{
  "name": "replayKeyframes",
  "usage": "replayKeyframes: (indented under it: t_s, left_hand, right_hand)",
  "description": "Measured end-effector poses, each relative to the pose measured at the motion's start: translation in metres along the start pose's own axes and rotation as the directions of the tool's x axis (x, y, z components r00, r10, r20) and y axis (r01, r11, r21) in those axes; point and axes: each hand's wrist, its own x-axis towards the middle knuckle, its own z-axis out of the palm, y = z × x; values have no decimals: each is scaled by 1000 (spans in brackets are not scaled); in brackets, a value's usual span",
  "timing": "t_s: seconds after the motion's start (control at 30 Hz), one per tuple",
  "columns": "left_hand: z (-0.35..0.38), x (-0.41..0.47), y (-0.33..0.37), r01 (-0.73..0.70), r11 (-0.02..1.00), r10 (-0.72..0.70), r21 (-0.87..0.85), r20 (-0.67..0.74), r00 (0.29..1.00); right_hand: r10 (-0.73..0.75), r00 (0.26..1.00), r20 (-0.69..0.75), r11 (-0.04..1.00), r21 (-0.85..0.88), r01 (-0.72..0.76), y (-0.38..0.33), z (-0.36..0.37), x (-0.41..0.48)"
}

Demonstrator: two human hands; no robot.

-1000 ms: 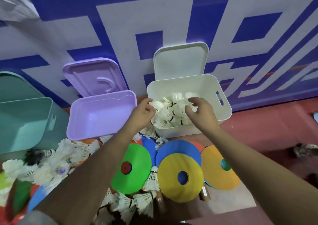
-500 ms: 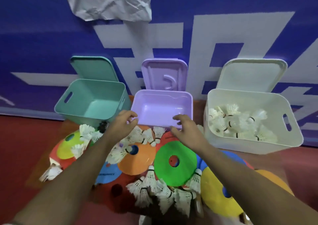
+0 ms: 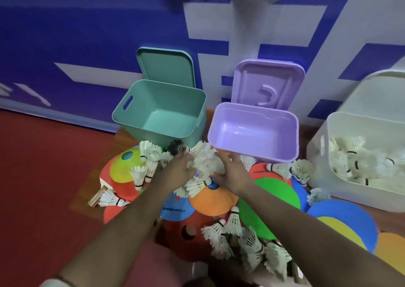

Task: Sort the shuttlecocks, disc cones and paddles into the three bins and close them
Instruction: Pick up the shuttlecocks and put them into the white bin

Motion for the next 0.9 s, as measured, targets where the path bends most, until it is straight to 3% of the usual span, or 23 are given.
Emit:
replayKeyframes:
  t_s: [0.17, 0.33, 0.67, 0.9]
  left_hand:
    - [16, 16, -2, -98, 995, 99, 29, -47, 994]
    - [20, 23, -9, -145, 986, 155, 79, -144, 977]
    - [1, 17, 2, -183, 981, 154, -60, -329, 932]
    - [-23, 13, 65, -228, 950, 130, -215, -393, 910]
  right_hand:
    - [39, 998, 42, 998, -45, -37, 1, 20, 14]
    - [26, 998, -61, 998, -57, -29, 7, 27, 19]
    - [7, 962, -272, 998, 65, 11, 9, -12, 6]
    - [65, 920, -386, 983, 185, 8, 21, -79, -30]
